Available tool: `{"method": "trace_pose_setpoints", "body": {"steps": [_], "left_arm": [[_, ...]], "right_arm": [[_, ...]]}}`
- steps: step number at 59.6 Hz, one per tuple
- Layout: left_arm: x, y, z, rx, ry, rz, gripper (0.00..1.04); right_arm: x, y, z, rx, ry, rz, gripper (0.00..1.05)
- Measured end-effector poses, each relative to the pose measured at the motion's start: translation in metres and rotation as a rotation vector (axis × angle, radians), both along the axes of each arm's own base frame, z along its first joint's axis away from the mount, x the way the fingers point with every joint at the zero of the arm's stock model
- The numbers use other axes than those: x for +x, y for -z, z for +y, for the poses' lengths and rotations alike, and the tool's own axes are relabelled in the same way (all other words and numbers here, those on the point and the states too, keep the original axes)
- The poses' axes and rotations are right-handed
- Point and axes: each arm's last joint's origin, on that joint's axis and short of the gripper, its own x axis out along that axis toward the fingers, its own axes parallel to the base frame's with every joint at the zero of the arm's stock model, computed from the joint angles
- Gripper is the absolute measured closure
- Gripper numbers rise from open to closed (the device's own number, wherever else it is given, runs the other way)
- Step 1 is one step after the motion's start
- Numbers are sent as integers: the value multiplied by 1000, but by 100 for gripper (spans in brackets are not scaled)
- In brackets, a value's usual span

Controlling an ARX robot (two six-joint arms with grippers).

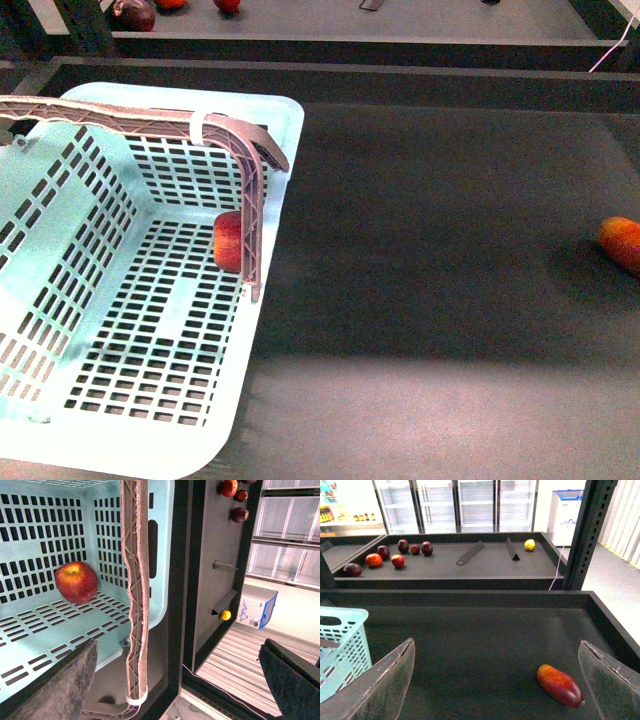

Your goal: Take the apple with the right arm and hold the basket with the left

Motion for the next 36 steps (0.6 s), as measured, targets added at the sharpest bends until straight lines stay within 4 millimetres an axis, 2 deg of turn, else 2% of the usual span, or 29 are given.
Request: {"method": "trace_pose_setpoints", "body": {"steps": [4,5,8,10,11,12,14,19,22,28,30,36], "left_arm": [[-2,12,3,251,74,-213,20],[-4,14,4,269,79,-240,22],[-15,22,10,571,170,-379,32],[-21,21,13,689,189,-435,38],[-25,20,15,805,214,-466,41],[-26,19,16,827,214,-480,43],[-32,16,19,1014,248,-513,50],[-43,17,25,1267,307,-514,66],[-52,24,29,1357,342,-493,79],[-63,29,34,1418,364,-480,99],[-66,30,35,1423,364,-480,102],[-75,32,38,1442,369,-479,101]], "right_arm": [[0,0,0,0,0,0,9],[0,0,0,0,0,0,9],[0,0,0,0,0,0,9],[0,0,0,0,0,0,9],[0,0,0,0,0,0,9],[0,0,0,0,0,0,9],[0,0,0,0,0,0,9],[0,0,0,0,0,0,9],[0,0,0,0,0,0,9],[0,0,0,0,0,0,9],[0,0,0,0,0,0,9],[0,0,0,0,0,0,9]]}}
